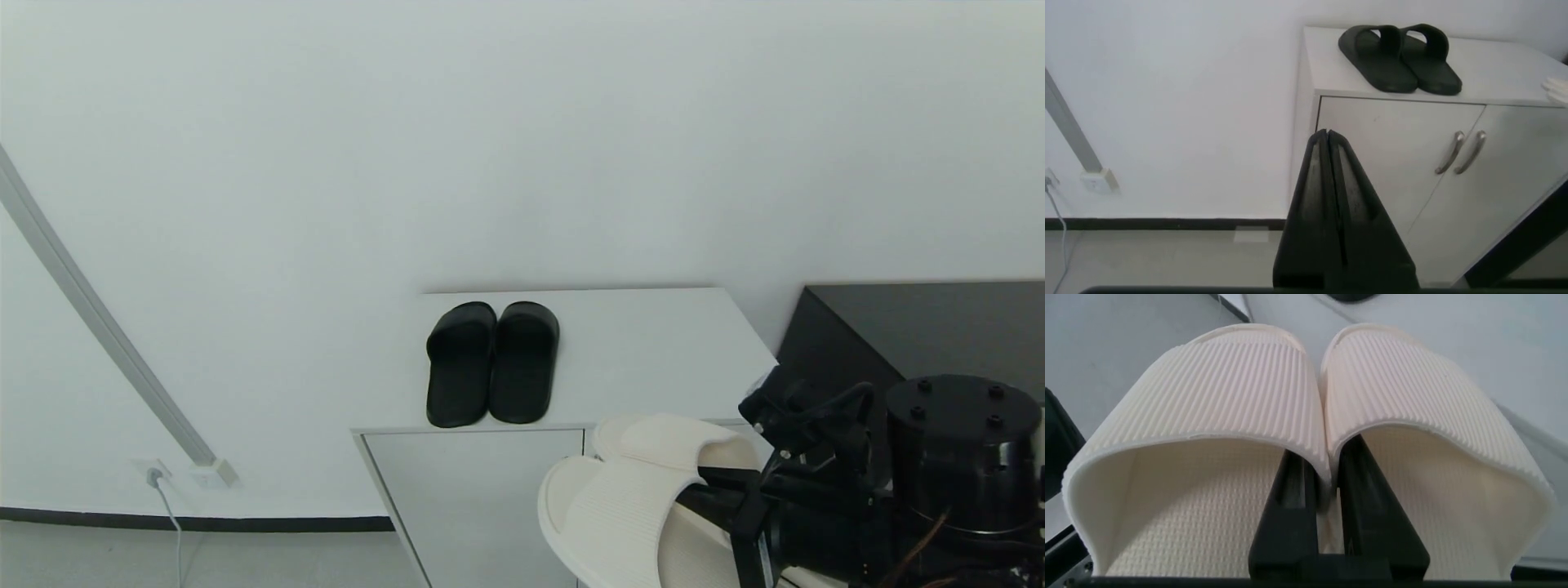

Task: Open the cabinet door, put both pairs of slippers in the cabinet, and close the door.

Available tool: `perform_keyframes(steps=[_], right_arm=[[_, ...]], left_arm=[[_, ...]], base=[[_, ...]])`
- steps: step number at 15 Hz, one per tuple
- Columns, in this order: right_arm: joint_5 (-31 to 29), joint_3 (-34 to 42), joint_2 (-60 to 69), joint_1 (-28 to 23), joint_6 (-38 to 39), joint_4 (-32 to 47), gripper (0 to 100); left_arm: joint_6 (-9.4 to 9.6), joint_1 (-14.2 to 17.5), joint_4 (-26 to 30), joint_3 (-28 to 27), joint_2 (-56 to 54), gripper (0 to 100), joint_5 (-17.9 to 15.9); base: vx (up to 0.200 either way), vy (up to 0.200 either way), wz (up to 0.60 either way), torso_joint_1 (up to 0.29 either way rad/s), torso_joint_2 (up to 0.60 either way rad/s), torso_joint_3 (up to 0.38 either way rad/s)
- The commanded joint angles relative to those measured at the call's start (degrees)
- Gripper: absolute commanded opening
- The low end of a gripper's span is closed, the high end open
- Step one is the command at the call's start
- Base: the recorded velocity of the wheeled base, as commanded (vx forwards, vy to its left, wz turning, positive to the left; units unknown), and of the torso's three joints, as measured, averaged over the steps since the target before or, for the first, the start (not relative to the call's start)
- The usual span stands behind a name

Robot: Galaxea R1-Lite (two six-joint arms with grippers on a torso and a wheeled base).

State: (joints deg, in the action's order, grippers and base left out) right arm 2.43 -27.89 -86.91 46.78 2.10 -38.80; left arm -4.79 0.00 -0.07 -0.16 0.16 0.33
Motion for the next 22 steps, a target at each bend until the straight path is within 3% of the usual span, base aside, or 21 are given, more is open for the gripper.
perform_keyframes(steps=[1,4,22], right_arm=[[0.04,0.38,0.07,0.07,0.01,-0.05,0],[0.12,1.09,-0.02,-0.02,-0.16,-0.31,0],[1.88,1.35,-1.42,-1.16,0.01,-0.4,0]], left_arm=[[-0.04,0.0,-0.01,-0.02,0.02,0,0.02],[-0.04,0.0,-0.01,-0.02,0.02,0,0.02],[0.13,0.0,-0.01,0.07,0.02,0,0.29]], base=[[-0.2,0.0,0.0,-0.012,-0.01,0.002],[-0.2,0.0,0.0,-0.006,0.0,0.004],[0.0,0.0,0.0,-0.004,0.01,0.005]])
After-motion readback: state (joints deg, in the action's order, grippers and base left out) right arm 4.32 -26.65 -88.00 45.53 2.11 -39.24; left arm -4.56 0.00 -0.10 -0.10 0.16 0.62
